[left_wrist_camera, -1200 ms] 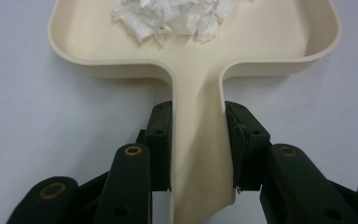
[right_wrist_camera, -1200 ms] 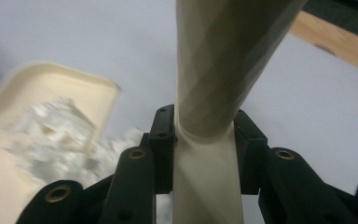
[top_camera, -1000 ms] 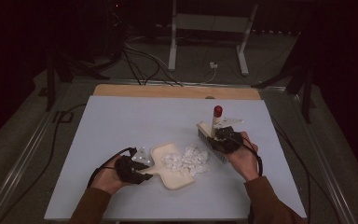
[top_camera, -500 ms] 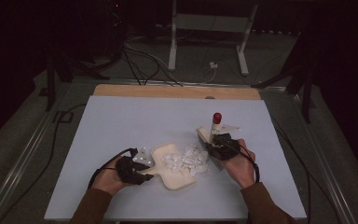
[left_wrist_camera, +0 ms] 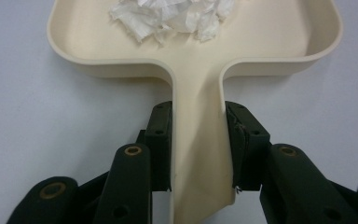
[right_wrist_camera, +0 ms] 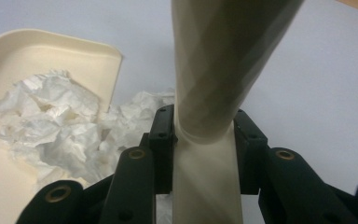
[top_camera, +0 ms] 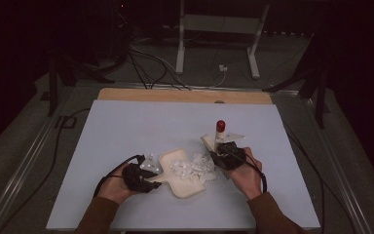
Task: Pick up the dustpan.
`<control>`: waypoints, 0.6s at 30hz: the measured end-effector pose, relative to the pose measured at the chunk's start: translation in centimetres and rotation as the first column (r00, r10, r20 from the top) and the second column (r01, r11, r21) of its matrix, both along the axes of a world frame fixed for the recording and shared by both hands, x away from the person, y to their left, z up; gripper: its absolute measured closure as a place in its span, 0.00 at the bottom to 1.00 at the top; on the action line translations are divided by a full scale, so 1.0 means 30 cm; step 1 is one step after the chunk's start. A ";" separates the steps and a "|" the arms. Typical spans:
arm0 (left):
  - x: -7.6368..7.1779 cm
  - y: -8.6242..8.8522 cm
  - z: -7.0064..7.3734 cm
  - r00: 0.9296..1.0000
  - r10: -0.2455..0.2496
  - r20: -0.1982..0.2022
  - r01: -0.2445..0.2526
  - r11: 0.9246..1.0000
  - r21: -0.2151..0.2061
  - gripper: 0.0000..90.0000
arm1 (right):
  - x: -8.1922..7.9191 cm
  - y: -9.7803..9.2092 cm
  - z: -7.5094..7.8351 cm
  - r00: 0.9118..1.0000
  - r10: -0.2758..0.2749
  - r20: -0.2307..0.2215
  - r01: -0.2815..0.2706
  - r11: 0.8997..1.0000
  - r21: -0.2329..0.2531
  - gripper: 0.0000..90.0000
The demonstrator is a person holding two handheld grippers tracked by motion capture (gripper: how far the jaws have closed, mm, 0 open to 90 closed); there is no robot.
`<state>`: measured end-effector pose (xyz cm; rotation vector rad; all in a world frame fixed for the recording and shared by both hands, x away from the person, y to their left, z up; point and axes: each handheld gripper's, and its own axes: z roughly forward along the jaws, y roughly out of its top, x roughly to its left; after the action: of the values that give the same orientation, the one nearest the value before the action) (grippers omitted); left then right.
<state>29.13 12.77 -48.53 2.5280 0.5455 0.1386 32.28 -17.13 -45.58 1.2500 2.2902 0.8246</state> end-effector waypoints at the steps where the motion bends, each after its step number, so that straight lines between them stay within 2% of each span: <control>1: 0.000 0.000 -0.001 1.000 0.000 -0.001 0.000 1.000 -0.001 0.74 | -0.001 0.002 0.000 1.000 0.002 0.000 -0.002 1.000 0.000 0.74; 18: 0.002 -0.002 -0.003 1.000 0.003 -0.005 -0.003 1.000 -0.002 0.74 | -0.014 0.033 0.004 1.000 0.027 -0.010 -0.026 1.000 0.016 0.74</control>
<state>29.20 12.71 -48.61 2.5266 0.5516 0.1334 31.85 -16.13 -45.45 1.2361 2.3175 0.8487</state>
